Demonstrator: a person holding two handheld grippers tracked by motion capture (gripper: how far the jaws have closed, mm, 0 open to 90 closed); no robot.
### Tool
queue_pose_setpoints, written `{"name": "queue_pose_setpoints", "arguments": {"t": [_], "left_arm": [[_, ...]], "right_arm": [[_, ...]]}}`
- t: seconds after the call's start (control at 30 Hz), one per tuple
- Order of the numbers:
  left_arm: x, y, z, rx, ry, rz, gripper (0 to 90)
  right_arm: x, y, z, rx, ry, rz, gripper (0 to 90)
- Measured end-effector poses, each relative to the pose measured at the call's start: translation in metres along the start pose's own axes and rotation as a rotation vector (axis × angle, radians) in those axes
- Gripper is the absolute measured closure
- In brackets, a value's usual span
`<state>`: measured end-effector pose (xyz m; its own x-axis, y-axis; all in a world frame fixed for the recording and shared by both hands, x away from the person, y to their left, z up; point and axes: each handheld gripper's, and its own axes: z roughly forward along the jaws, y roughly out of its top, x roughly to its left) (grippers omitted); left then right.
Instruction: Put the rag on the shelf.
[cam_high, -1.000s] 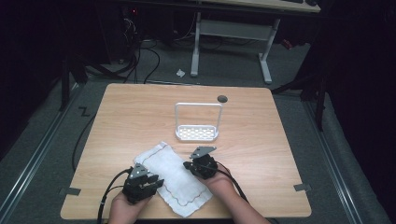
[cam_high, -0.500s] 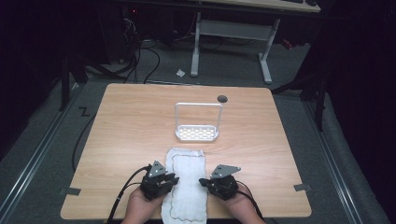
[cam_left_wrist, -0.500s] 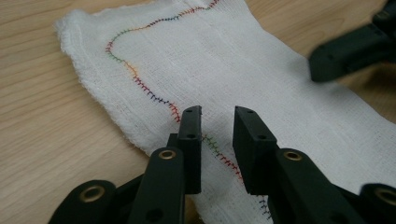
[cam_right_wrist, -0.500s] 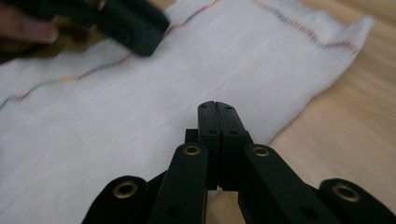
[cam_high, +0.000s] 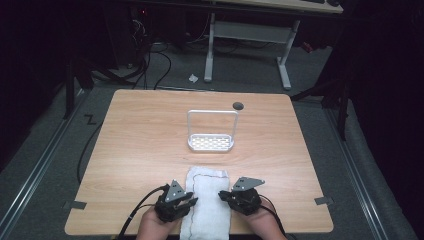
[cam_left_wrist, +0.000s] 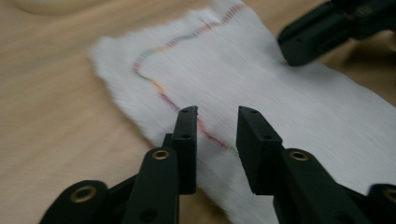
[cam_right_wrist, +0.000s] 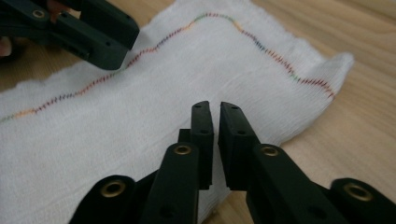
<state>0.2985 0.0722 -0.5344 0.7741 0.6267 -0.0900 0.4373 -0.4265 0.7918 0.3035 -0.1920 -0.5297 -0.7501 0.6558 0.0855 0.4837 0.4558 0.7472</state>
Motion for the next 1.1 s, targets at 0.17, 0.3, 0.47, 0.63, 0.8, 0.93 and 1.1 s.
{"name": "queue_pose_setpoints", "arguments": {"t": [0.17, 0.3, 0.47, 0.63, 0.8, 0.93, 1.1], "left_arm": [[0.029, 0.012, -0.002, -0.078, 0.113, -0.090, 58.4], [0.047, 0.020, 0.016, -0.052, 0.148, -0.130, 51.7], [0.057, 0.030, 0.037, 0.001, 0.145, -0.140, 50.6], [0.060, 0.038, 0.045, 0.019, 0.157, -0.151, 51.2], [0.055, 0.040, 0.049, 0.024, 0.159, -0.124, 59.7], [0.055, 0.040, 0.050, 0.014, 0.142, -0.140, 67.9], [0.054, 0.040, 0.054, -0.008, 0.106, -0.205, 78.3]], "right_arm": [[-0.009, 0.002, -0.003, -0.024, -0.058, -0.001, 71.2], [-0.019, 0.000, -0.004, -0.025, -0.056, 0.025, 68.2], [-0.030, -0.001, -0.009, -0.066, -0.058, 0.066, 58.8], [-0.034, -0.001, -0.012, -0.080, -0.079, 0.055, 53.0], [-0.034, 0.000, -0.009, -0.079, -0.097, 0.072, 47.7], [-0.035, 0.003, -0.004, -0.081, -0.117, 0.103, 46.8], [-0.037, 0.013, 0.017, -0.080, -0.164, 0.194, 55.7]]}}
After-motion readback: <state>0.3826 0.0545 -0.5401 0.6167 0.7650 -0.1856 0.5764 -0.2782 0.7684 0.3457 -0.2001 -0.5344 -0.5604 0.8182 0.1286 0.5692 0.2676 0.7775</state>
